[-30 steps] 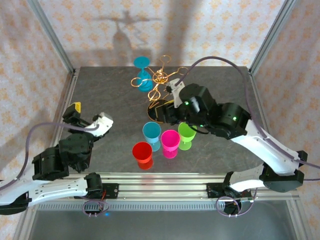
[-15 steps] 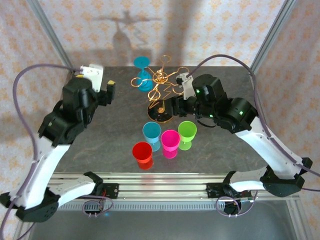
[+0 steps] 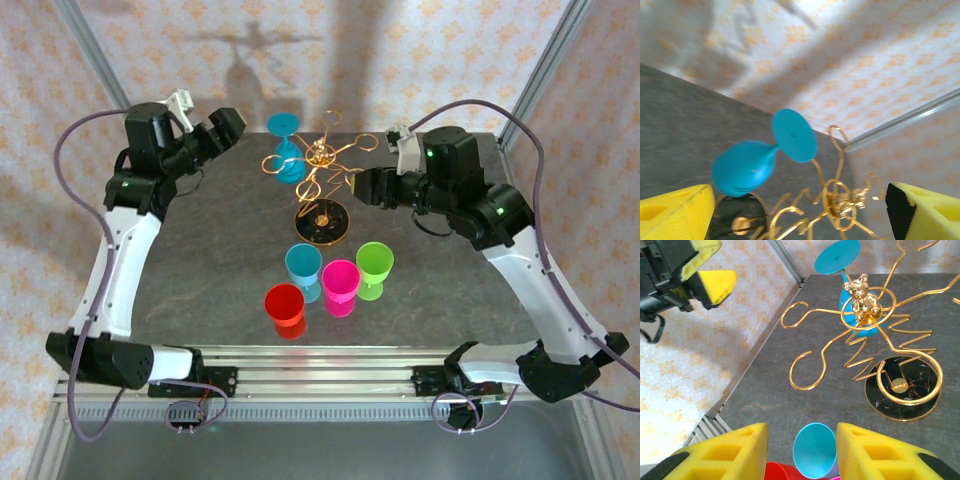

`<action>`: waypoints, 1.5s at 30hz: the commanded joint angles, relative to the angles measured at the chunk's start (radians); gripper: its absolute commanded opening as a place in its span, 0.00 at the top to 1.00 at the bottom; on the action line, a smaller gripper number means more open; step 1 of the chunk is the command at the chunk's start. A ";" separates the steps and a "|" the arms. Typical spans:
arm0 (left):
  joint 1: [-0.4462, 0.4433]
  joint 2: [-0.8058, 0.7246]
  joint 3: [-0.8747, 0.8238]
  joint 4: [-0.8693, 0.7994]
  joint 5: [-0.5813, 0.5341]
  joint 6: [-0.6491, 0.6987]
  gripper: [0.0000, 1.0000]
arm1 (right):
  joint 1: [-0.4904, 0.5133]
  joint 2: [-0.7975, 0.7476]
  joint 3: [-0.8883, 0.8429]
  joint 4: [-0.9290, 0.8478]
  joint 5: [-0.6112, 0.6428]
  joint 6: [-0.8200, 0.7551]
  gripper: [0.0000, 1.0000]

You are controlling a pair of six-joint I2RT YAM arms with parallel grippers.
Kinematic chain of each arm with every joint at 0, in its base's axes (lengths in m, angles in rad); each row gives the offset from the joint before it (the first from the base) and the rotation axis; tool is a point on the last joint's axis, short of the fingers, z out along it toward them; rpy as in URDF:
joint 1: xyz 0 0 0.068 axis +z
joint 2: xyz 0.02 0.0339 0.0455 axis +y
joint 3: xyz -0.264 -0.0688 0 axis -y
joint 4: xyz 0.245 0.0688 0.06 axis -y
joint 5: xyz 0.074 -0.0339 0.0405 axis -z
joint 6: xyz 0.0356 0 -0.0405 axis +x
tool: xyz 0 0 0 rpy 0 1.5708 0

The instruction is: Take the wine glass off the wine glass rack

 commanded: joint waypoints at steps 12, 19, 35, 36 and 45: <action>0.003 0.238 0.051 0.241 0.174 -0.315 0.32 | -0.050 0.054 0.080 0.041 -0.075 -0.019 0.61; -0.017 0.300 0.108 0.187 0.160 -0.268 0.33 | -0.050 0.056 0.076 0.049 -0.073 -0.017 0.61; -0.037 0.404 0.213 0.105 0.114 -0.211 0.37 | -0.051 0.045 0.085 0.038 -0.068 -0.025 0.61; -0.038 0.406 0.214 0.107 0.111 -0.211 0.37 | -0.050 0.043 0.085 0.038 -0.068 -0.026 0.61; -0.051 0.429 0.226 0.123 0.117 -0.222 0.46 | -0.052 0.040 0.084 0.032 -0.063 -0.031 0.61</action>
